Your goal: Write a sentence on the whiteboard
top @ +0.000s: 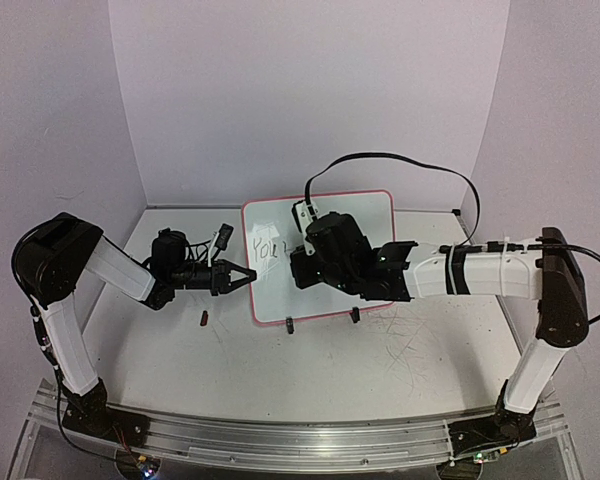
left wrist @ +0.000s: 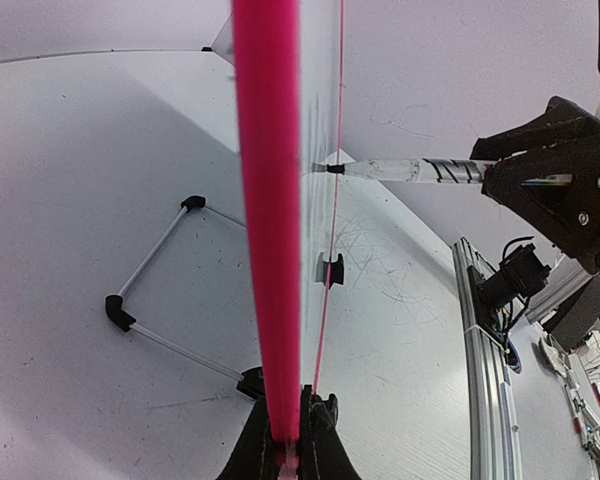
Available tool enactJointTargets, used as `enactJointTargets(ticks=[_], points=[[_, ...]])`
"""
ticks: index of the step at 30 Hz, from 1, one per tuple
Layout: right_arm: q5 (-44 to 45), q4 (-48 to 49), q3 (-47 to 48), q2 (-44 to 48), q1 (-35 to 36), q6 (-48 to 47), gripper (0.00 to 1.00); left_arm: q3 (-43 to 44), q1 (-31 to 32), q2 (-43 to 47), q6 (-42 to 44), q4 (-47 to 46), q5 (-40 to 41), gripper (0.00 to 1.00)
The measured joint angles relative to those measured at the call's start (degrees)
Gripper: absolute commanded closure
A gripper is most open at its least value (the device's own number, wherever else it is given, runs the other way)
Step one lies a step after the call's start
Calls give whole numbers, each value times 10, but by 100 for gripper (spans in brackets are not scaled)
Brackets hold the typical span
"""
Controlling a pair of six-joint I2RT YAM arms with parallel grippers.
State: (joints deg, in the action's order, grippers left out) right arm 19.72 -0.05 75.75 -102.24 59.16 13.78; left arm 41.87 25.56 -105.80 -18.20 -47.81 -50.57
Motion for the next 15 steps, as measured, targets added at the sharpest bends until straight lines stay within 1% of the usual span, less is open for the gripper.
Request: enactJointTargets(ticks=[15], points=[[-7, -14, 0, 0, 0, 7, 100, 0, 0, 0, 2, 3, 0, 100]])
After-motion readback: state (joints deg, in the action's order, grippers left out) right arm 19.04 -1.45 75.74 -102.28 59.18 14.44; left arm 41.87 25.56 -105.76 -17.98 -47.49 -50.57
